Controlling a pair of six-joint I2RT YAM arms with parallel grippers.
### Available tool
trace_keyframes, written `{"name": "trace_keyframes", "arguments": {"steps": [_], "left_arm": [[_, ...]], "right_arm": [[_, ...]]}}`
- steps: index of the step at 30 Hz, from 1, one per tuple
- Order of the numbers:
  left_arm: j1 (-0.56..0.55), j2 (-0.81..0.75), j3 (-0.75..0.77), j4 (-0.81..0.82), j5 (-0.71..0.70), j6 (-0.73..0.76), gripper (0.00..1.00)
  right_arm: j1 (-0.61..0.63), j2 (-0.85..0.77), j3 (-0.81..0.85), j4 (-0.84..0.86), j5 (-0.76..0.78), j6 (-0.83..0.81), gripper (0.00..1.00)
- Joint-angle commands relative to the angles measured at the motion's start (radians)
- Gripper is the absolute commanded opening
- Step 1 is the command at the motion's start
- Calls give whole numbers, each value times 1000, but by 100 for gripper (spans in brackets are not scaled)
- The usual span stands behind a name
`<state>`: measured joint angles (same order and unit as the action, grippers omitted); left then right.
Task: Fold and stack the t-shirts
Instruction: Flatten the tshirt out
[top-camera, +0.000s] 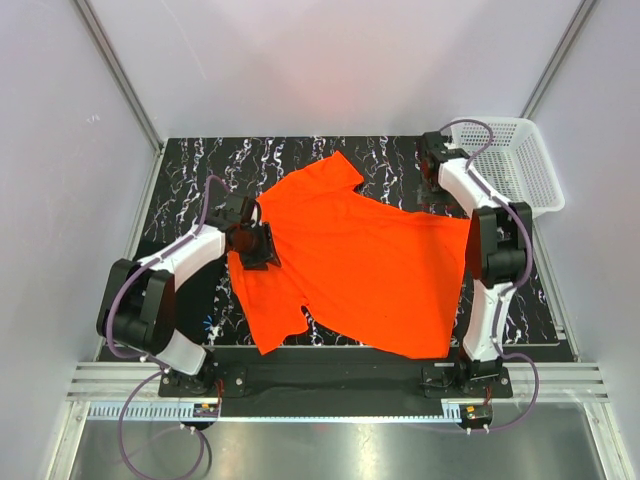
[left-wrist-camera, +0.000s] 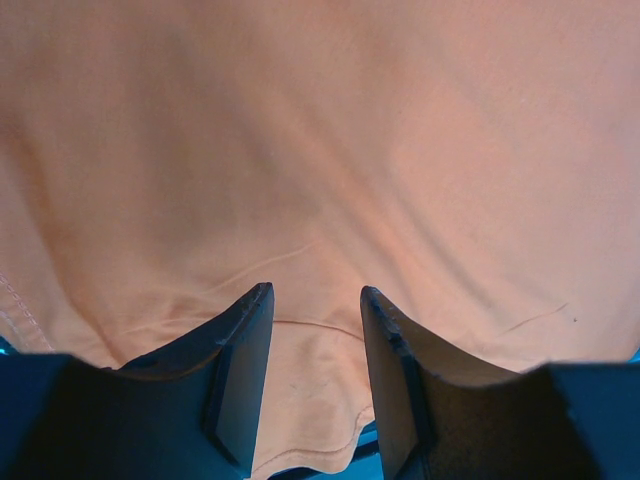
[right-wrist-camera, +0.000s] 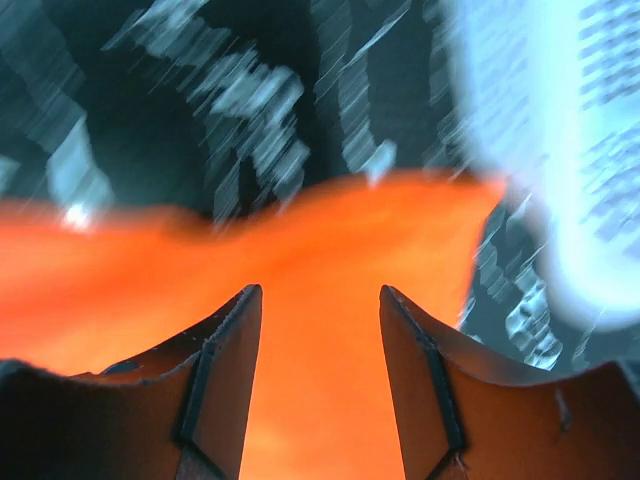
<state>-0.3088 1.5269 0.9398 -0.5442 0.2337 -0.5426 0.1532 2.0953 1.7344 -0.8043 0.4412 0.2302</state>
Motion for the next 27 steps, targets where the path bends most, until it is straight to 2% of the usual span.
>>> {"name": "trace_keyframes", "arguments": {"steps": [1,5,8,12,18,22,27], "left_arm": [[0,2,27,-2,-5,33,45],[0,44,45,-10,-20,56,45],[0,47,62,-22,-30,58,45],[0,-32,51,-42,-48,38,45],[19,-186,11,-145,-191,46,47],[85,-240,-18,-168,-168,67,48],[132,-222,8,-168,-119,105,47]], "right_arm": [[94,-179,-111,-45,-191,32,58],[124,-288,-268,-42,-298,139,58],[124,-296,-351,-16,-344,175,59],[123,-264,-401,34,-338,173,60],[100,-152,-392,63,-234,164,64],[51,-72,-339,56,-156,132,64],[23,-29,-219,13,-99,51,65]]}}
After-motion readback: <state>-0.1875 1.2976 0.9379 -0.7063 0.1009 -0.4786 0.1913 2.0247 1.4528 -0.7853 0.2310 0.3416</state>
